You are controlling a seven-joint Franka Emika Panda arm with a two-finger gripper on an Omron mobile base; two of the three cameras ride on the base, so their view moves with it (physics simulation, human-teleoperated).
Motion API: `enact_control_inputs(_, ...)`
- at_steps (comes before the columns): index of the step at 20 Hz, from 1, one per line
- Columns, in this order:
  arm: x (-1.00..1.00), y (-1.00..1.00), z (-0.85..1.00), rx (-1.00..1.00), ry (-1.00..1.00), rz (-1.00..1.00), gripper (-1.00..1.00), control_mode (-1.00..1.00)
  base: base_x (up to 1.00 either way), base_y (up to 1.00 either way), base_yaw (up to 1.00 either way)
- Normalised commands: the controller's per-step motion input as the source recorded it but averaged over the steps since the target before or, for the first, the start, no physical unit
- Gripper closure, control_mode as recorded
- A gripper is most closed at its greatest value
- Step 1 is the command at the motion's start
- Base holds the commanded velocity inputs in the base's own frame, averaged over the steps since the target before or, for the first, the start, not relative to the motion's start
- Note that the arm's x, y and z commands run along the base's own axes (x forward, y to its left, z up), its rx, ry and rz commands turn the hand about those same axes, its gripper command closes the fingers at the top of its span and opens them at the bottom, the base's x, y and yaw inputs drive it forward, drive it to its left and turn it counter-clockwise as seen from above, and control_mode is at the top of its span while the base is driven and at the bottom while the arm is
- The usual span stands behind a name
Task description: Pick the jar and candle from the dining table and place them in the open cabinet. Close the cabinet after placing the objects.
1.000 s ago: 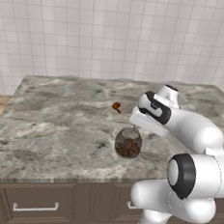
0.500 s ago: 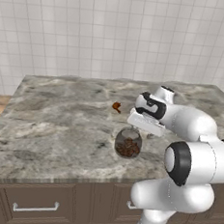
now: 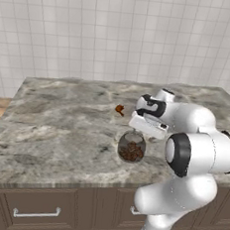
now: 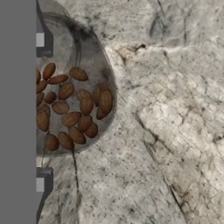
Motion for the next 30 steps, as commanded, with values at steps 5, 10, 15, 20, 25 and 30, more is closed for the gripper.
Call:
enact_control_inputs(5,0.23,0.00,-0.18,0.00,0.03,-0.03,-1.00,-1.00,0.00,0.00,0.00)
enact_control_inputs(10,0.25,0.00,-0.19,0.00,0.04,-0.03,-1.00,-1.00,0.00,0.00,0.00)
enact_control_inputs(15,0.11,0.00,-0.19,-0.02,0.01,-0.02,-1.00,-1.00,0.00,0.00,0.00)
enact_control_inputs(20,-0.13,0.00,-0.17,-0.05,0.00,-0.04,-1.00,-1.00,0.00,0.00,0.00)
enact_control_inputs(25,-0.21,0.03,-0.13,-0.04,-0.06,-0.01,-1.00,-1.00,0.00,0.00,0.00)
enact_control_inputs(30,-0.13,0.05,-0.07,-0.03,-0.09,-0.02,-1.00,-1.00,0.00,0.00,0.00)
